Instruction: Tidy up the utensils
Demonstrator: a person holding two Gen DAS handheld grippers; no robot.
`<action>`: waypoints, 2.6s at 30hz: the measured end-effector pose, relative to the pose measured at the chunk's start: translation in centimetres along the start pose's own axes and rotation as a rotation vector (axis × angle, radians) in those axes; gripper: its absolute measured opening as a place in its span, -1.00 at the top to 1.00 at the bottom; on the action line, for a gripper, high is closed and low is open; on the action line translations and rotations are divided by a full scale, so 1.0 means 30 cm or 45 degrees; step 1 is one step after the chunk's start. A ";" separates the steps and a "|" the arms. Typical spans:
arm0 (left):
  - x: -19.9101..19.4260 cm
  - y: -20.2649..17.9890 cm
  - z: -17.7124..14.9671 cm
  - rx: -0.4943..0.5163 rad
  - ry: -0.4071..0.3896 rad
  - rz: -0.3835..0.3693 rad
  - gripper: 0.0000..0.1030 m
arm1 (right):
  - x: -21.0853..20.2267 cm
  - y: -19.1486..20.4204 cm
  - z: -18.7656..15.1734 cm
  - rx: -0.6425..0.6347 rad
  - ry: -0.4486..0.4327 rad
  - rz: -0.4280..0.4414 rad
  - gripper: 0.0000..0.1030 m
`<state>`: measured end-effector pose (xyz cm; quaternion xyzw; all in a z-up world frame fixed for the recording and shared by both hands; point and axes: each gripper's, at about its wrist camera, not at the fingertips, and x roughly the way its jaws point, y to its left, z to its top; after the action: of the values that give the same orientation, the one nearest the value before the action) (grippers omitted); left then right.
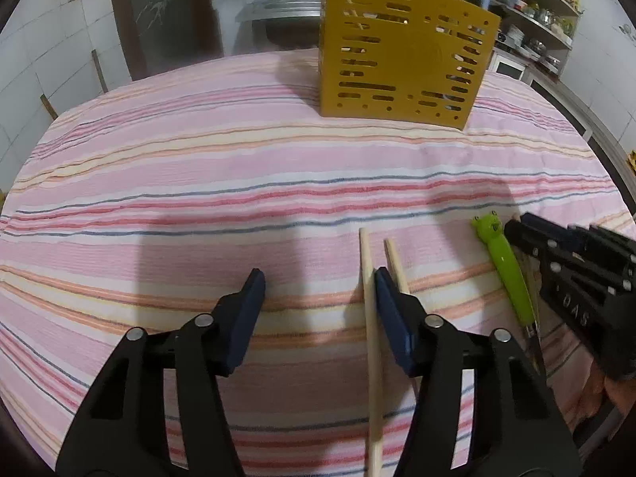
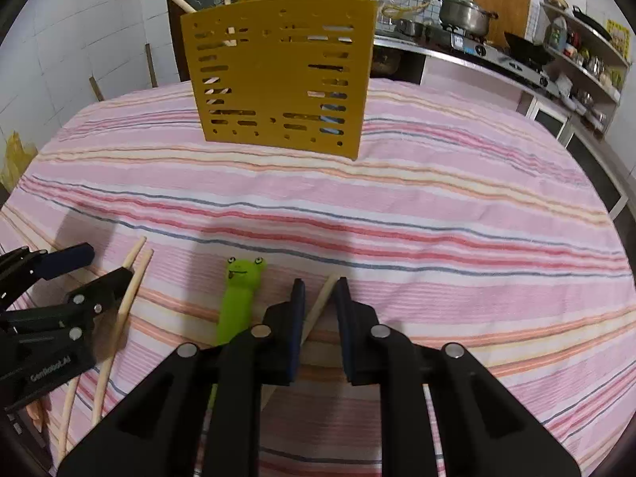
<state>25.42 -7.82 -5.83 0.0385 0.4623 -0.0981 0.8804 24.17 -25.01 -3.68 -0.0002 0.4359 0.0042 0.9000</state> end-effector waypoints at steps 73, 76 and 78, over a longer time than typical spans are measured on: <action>-0.022 -0.021 -0.026 0.064 -0.026 0.078 0.25 | -0.036 -0.092 -0.015 0.159 0.112 -0.097 0.31; -0.025 0.009 -0.023 0.014 -0.011 0.045 0.25 | -0.015 -0.065 -0.019 0.163 0.099 -0.159 0.33; -0.024 0.024 -0.027 -0.003 -0.017 0.049 0.25 | -0.017 -0.054 -0.024 0.166 0.086 -0.166 0.41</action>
<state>24.52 -6.90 -5.71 0.0458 0.4558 -0.0808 0.8852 23.31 -26.65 -3.73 0.0300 0.4645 -0.0826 0.8812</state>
